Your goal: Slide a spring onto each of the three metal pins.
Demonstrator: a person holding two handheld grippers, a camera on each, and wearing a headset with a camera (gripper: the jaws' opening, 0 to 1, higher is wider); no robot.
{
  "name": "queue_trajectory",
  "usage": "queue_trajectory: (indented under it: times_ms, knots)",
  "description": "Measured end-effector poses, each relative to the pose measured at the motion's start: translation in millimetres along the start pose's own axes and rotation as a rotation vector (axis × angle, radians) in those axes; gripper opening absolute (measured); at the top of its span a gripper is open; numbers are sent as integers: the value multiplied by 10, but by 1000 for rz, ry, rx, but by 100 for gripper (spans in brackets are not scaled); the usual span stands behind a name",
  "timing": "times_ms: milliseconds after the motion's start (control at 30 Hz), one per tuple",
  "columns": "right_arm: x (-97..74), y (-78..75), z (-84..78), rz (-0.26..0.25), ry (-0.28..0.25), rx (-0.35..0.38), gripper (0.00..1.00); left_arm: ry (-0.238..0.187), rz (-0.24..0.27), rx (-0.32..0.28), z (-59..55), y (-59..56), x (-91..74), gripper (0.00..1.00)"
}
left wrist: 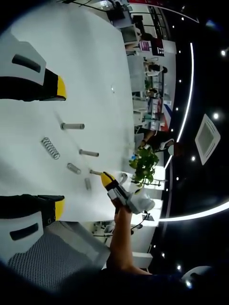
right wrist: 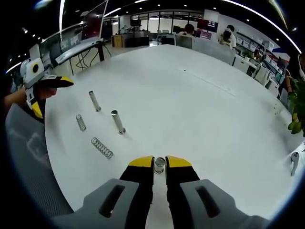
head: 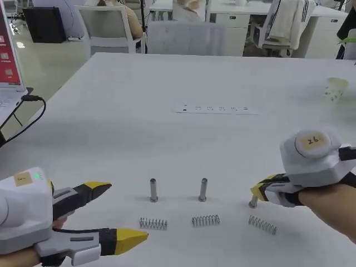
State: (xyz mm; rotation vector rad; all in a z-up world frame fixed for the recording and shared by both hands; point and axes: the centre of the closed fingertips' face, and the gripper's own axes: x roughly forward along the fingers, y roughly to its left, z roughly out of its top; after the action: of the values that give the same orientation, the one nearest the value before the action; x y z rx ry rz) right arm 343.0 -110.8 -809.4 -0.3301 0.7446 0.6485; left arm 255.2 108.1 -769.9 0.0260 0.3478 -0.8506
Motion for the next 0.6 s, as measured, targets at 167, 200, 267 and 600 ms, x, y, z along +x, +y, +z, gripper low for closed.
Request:
queue_trajectory:
  times_ms: [167,200,267,600]
  knots:
    - [3,-3,-3,0,2,-4,8,-1,-1,1,3,-3,0,77]
    - [3,-2,-1,1,0,-4,8,0,-1,1,3,-3,0,77]
    - [6,1,-10,2,3,-6,9,1,-2,2,0,-8,0,77]
    - [-3,23,-21,7,3,-13,13,3,-4,5,3,-14,-7,77]
